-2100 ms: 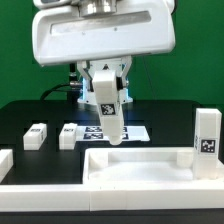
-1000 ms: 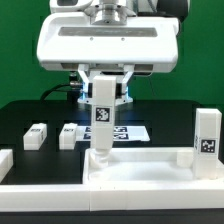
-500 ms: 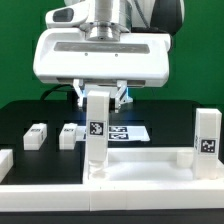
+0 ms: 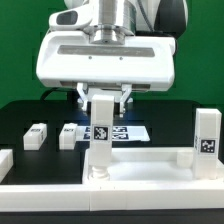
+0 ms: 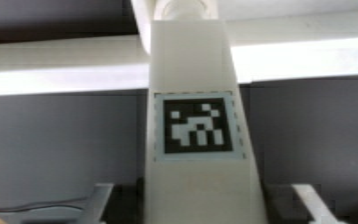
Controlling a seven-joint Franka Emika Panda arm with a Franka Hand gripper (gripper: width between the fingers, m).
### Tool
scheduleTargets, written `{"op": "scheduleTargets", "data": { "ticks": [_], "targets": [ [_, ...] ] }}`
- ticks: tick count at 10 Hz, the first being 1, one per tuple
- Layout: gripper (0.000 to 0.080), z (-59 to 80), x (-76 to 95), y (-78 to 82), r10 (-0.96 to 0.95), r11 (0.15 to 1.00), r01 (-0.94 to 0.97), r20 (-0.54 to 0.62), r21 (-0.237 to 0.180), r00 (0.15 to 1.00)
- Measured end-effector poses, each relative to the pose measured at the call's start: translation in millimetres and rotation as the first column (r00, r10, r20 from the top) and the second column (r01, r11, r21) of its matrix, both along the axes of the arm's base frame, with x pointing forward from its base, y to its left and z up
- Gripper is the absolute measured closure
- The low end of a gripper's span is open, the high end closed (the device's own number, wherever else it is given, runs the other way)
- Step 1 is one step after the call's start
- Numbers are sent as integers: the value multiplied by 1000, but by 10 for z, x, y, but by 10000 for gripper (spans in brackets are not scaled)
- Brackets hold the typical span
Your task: Assemble desk
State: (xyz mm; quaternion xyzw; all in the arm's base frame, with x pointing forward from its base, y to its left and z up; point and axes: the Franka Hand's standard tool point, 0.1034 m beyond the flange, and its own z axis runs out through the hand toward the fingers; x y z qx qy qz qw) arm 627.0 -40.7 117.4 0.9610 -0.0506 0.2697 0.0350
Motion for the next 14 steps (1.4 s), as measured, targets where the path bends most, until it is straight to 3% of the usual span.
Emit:
{"op": "scheduleTargets", "data": {
  "ticks": [7, 9, 10, 11, 14],
  "targets": [
    [509, -27, -14, -52, -3, 1000, 5, 62, -26, 998],
    [265, -28, -14, -53, -3, 1000, 5, 62, -26, 998],
    [265, -28, -14, -53, -3, 1000, 5, 62, -26, 998],
    [170, -28, -14, -53, -3, 1000, 5, 62, -26, 998],
    [151, -28, -14, -53, -3, 1000, 5, 62, -26, 998]
  ]
}}
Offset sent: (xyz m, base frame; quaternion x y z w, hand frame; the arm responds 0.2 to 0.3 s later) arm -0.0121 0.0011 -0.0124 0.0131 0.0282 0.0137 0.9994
